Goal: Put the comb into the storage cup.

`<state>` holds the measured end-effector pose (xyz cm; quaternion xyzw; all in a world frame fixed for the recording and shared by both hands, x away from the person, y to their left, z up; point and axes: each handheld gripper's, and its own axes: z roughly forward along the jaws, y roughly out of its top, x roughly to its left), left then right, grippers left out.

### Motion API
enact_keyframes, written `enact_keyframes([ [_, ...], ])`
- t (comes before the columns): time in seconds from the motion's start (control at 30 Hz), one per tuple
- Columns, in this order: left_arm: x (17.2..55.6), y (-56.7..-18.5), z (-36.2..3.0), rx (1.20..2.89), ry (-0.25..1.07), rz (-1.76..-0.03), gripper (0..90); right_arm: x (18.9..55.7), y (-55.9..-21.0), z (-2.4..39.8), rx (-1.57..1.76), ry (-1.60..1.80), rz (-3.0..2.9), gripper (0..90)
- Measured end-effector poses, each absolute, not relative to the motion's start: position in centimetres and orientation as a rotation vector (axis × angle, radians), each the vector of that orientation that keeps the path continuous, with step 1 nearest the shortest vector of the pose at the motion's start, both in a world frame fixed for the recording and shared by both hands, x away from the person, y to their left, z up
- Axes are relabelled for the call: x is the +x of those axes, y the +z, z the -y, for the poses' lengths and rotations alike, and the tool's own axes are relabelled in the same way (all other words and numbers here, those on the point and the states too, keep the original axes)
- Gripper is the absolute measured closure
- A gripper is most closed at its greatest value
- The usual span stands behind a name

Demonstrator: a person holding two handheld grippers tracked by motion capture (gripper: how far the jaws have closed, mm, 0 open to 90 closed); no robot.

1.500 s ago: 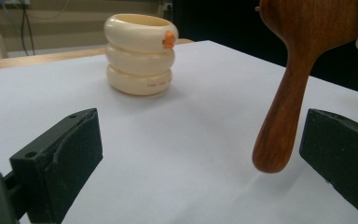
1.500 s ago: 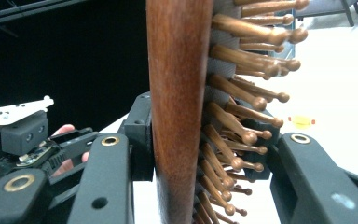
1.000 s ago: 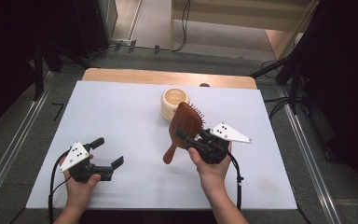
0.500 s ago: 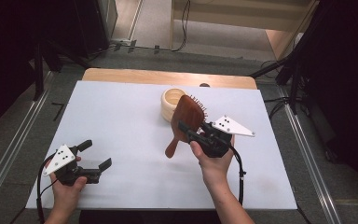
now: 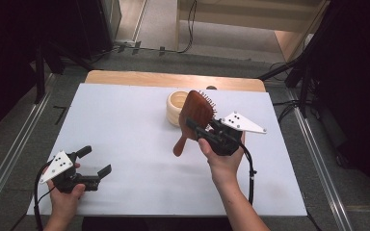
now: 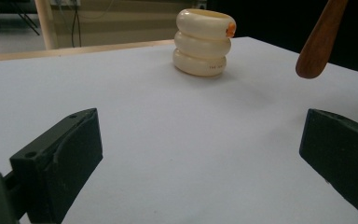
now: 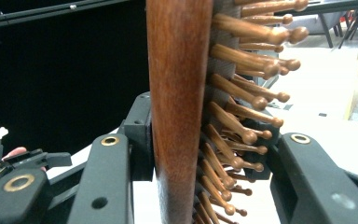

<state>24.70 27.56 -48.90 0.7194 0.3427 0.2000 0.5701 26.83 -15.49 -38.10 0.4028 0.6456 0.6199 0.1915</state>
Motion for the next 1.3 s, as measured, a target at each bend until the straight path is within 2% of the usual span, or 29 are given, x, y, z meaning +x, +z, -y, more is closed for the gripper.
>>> enact_keyframes([
  [1.3, 24.8, -49.1, -28.0, 1.665, 0.439, -0.803, 0.0, 30.1, -34.2, 16.7, 1.103, 1.695, -1.763, 53.2],
])
